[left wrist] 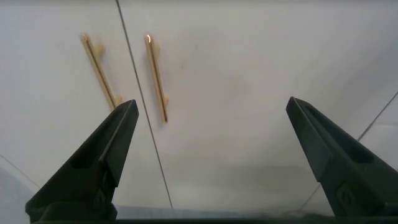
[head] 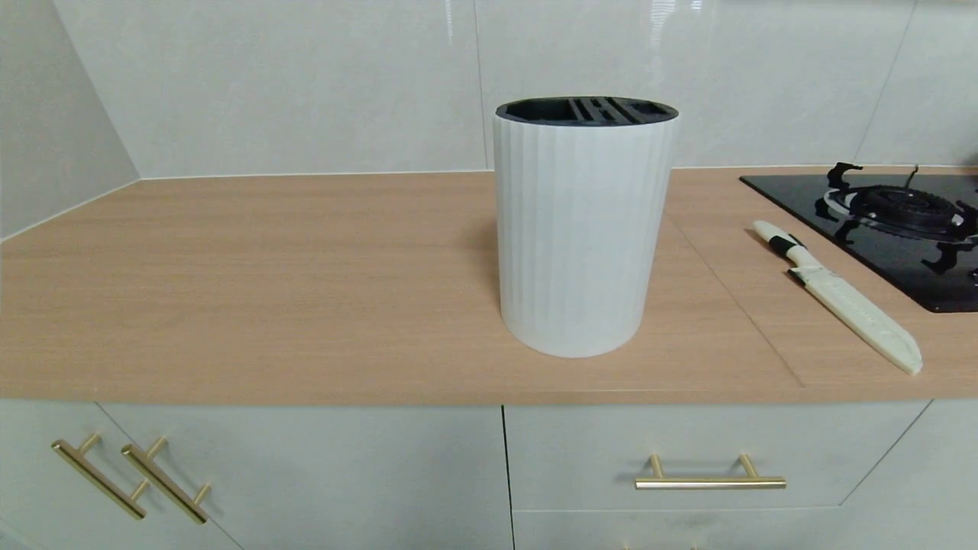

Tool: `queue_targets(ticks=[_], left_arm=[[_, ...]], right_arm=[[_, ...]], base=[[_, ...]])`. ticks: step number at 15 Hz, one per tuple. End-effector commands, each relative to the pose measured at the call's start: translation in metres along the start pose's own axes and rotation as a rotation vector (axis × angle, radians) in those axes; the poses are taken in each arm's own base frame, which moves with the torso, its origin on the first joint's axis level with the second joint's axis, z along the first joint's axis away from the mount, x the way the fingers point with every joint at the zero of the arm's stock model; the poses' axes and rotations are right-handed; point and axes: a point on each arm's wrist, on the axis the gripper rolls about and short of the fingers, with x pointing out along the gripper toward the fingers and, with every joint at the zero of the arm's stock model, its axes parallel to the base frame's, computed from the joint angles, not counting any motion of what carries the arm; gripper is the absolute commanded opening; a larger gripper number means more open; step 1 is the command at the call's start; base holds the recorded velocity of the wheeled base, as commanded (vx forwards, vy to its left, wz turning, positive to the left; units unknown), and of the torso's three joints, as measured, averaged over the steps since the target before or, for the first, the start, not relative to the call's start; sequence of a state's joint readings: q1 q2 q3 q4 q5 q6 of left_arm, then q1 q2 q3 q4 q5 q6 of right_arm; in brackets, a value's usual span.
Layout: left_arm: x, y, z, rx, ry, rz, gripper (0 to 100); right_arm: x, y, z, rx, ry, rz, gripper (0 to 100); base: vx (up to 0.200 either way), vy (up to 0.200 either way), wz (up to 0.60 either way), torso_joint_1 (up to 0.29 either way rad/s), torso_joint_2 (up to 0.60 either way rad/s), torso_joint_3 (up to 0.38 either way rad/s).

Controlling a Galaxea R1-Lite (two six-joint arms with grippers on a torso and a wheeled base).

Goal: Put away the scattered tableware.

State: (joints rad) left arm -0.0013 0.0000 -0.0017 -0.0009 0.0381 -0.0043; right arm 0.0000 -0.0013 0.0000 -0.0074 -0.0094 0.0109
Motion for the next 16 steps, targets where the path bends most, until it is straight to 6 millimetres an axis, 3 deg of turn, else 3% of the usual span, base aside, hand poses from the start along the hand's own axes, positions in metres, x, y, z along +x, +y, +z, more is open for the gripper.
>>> queue_targets(ticks=[1,16], left_arm=[[0.0001,0.0000,0.0001,0.000,0.001,0.002,100],[0.0001,0.0000,0.0001,0.000,0.001,0.000,100]], right_arm=[[0.0001,0.0000,0.0001,0.000,0.001,0.000,100],[0.0001,0.0000,0.0001,0.000,0.001,0.000,100]], base=[[0.000,0.000,0.00,0.163,-0.46,-0.295],[0.000,0.000,0.00,0.207,-0.49,-0.290]])
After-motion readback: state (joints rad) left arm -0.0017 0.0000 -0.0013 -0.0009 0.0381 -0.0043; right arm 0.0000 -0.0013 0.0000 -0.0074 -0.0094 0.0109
